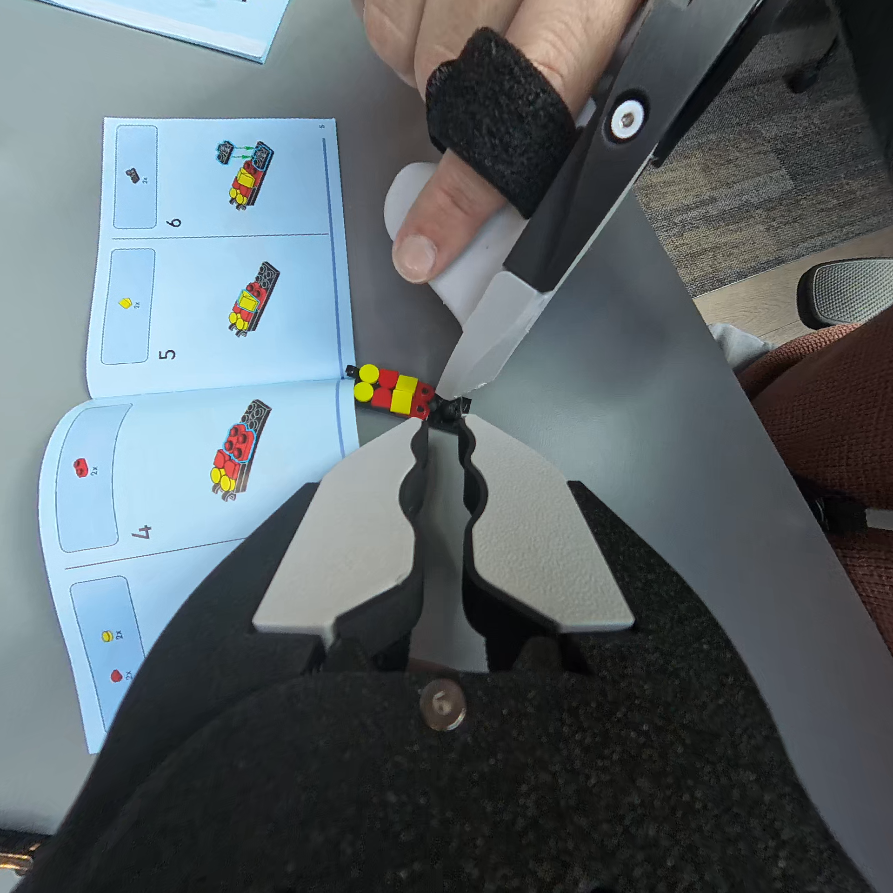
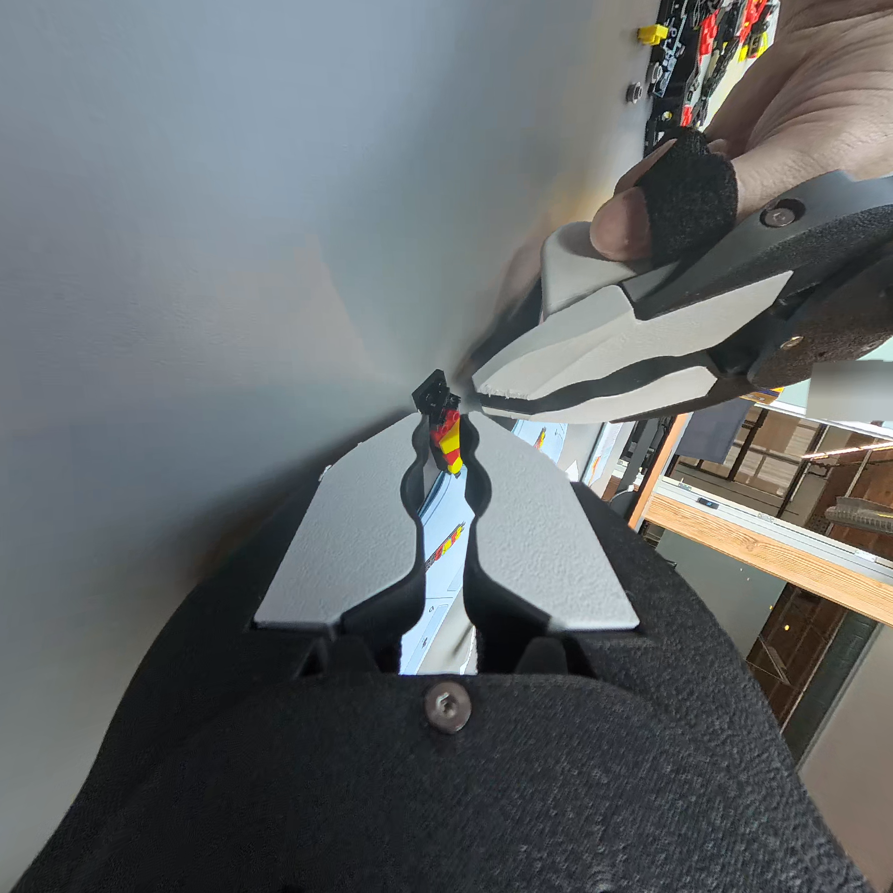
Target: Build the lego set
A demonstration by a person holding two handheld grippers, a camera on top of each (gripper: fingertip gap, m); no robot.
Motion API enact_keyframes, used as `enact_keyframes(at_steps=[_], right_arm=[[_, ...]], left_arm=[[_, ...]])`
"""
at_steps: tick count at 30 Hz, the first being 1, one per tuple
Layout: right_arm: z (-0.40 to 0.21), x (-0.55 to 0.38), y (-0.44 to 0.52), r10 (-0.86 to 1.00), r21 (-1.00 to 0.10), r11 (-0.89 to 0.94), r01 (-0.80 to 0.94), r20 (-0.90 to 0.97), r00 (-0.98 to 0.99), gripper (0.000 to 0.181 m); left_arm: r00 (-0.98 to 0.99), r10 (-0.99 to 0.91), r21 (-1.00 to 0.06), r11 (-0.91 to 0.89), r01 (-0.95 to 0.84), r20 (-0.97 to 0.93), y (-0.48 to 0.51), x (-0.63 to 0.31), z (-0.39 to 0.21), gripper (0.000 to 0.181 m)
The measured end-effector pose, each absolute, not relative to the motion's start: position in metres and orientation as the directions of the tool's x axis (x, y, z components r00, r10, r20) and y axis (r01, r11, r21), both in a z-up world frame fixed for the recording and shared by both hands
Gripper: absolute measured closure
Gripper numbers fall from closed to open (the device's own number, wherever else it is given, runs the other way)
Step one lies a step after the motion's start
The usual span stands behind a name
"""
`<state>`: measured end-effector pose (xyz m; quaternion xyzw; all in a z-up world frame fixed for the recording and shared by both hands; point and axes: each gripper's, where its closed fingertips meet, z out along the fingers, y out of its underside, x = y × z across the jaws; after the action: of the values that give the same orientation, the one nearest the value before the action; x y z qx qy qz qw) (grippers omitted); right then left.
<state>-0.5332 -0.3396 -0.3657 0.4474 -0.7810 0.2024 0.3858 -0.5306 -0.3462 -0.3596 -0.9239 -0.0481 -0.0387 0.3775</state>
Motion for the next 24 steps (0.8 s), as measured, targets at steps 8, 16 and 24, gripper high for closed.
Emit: enact_keyframes(at_steps=[8, 16, 24], right_arm=[[-0.358, -0.528, -0.330, -0.388, -0.222, 0.641, -0.735, 0.732, -0.559, 0.172], [-0.355, -0.522, -0.319, 0.112, -0.677, 0.735, -0.030, 0.165, -0.980, 0.171], [-0.354, -0.535, -0.306, 0.292, -0.739, 0.668, 0.093, 0.145, -0.945, 0.171]], left_arm=[[0.994, 0.052, -0.705, -0.701, 0.105, 0.096, -0.349, -0.530, -0.359, 0.170], [0.993, 0.117, -0.779, -0.623, 0.073, 0.000, -0.340, -0.529, -0.350, 0.167], [0.973, 0.202, -0.786, -0.618, 0.036, -0.115, -0.330, -0.528, -0.361, 0.168]])
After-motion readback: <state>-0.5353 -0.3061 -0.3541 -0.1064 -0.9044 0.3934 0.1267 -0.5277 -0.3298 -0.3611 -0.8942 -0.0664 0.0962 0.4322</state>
